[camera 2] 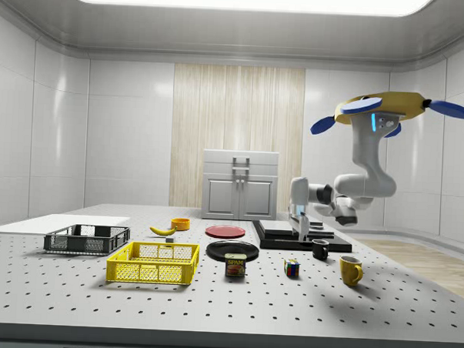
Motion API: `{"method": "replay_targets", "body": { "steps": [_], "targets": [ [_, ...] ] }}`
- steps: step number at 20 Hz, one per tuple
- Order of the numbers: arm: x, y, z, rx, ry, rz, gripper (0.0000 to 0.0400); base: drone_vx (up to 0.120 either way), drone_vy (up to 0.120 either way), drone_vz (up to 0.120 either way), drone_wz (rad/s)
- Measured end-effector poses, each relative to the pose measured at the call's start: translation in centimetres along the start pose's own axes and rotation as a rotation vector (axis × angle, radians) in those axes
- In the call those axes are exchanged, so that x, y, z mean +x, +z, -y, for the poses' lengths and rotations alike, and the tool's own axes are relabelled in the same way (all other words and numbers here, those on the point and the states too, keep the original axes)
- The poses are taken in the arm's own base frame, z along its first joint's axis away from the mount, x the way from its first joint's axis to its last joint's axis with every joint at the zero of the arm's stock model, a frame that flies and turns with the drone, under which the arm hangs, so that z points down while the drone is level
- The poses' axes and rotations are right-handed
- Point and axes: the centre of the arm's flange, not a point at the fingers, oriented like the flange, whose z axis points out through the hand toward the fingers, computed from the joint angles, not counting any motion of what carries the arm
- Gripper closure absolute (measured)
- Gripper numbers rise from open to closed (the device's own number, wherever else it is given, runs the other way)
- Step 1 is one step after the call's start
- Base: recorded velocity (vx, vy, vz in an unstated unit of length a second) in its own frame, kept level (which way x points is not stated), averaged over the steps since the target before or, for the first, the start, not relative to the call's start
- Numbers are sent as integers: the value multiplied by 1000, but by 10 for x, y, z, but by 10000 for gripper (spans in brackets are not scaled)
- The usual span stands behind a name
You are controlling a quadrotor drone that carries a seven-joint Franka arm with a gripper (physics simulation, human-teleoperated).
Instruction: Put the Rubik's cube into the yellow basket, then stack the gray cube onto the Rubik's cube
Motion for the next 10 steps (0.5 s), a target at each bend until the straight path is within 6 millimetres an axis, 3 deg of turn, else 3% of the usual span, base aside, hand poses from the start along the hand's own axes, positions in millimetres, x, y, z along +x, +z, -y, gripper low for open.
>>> {"method": "replay_targets", "body": {
  "steps": [5,8,10],
  "targets": [
    [0,0,0,-1,0,-1,0,0,0,-120,0],
    [0,0,0,-1,0,-1,0,0,-40,-120,0],
    [0,0,0,-1,0,-1,0,80,0,-120,0]
  ]
}}
